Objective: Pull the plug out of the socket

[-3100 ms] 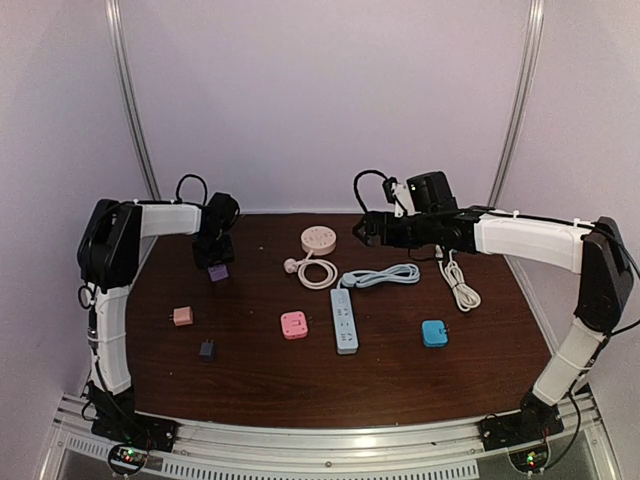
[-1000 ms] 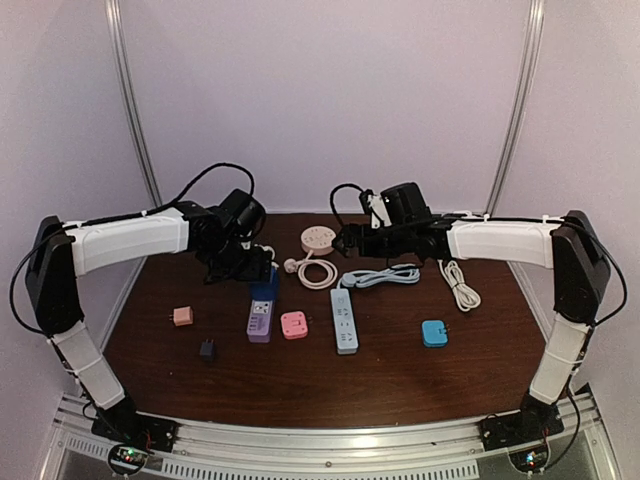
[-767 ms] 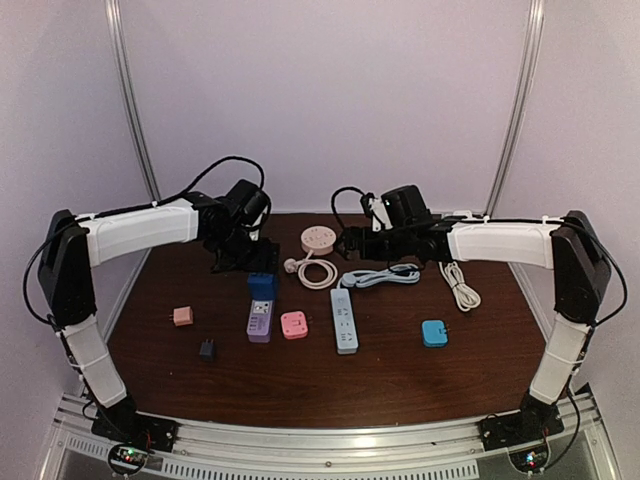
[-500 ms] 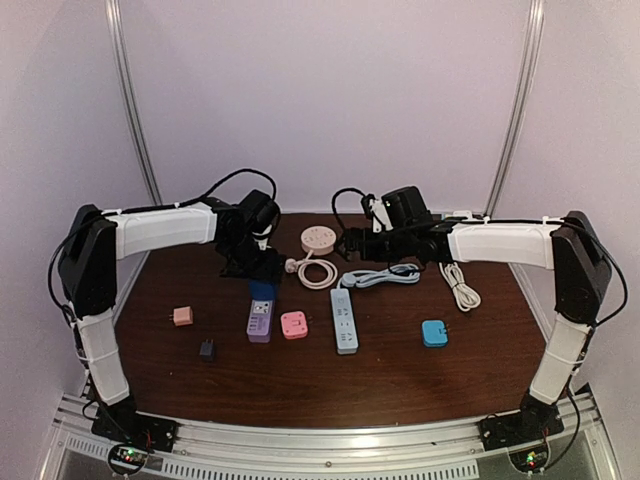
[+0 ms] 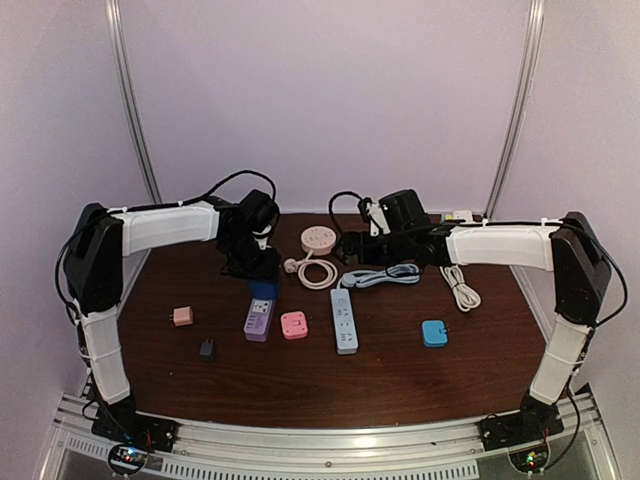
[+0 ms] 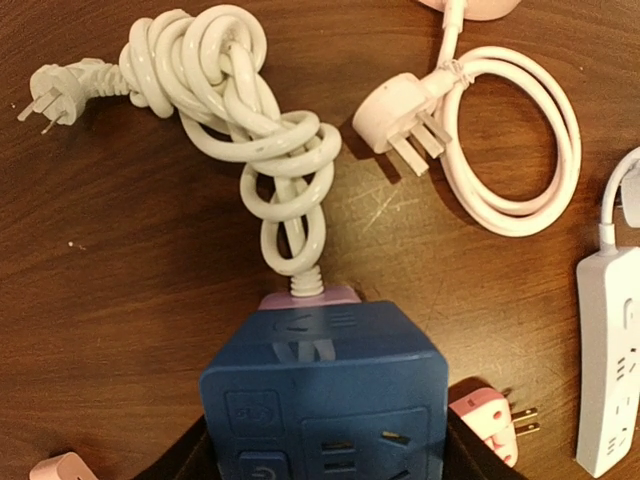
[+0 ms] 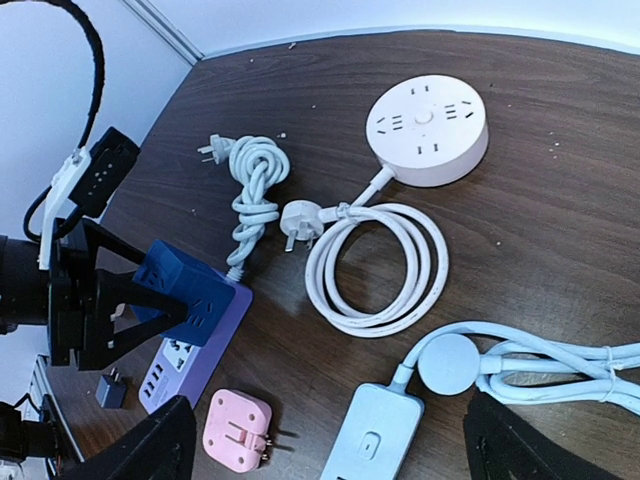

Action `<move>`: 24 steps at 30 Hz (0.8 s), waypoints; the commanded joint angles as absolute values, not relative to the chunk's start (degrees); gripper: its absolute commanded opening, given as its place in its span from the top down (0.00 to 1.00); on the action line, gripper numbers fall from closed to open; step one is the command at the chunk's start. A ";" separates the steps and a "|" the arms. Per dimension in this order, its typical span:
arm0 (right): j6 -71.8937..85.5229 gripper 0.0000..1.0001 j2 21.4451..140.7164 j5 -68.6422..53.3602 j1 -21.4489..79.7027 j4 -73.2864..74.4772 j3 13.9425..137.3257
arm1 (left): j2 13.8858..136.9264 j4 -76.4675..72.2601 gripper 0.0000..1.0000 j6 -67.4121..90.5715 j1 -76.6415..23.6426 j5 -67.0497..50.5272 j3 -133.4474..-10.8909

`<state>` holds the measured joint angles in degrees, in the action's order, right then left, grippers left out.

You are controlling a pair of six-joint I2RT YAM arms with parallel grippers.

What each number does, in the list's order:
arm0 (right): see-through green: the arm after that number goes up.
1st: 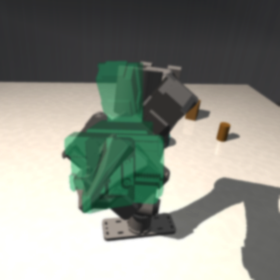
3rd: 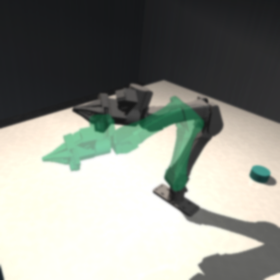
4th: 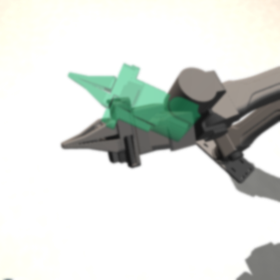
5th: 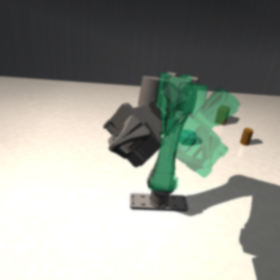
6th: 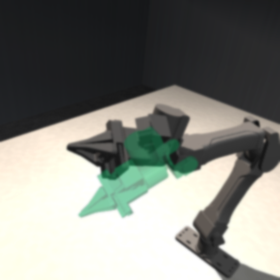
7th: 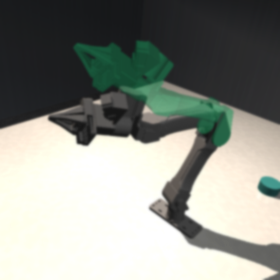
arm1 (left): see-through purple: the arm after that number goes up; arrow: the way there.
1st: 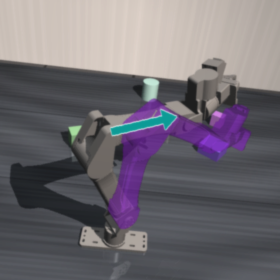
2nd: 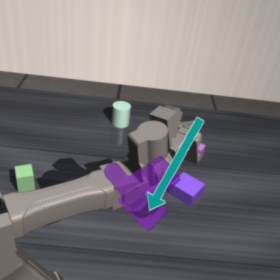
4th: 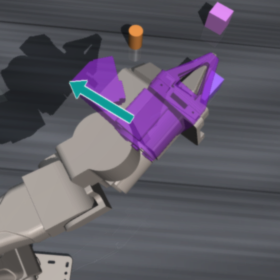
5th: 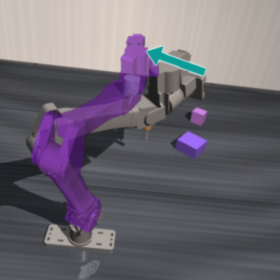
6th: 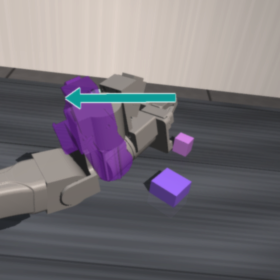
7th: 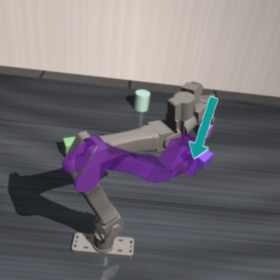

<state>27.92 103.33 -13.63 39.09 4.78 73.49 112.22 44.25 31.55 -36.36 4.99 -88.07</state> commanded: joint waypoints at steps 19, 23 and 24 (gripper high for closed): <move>59.58 0.90 119.70 -42.50 46.54 -31.66 73.13 | 107.82 38.55 0.51 40.95 -35.02 0.64 -82.73; 63.82 0.97 123.57 -42.81 48.81 -33.20 75.75 | 106.76 38.15 0.51 42.25 -35.07 1.25 -82.02; 64.14 0.99 124.47 -42.33 49.28 -32.52 76.41 | 106.75 38.15 0.51 42.14 -35.07 1.24 -82.05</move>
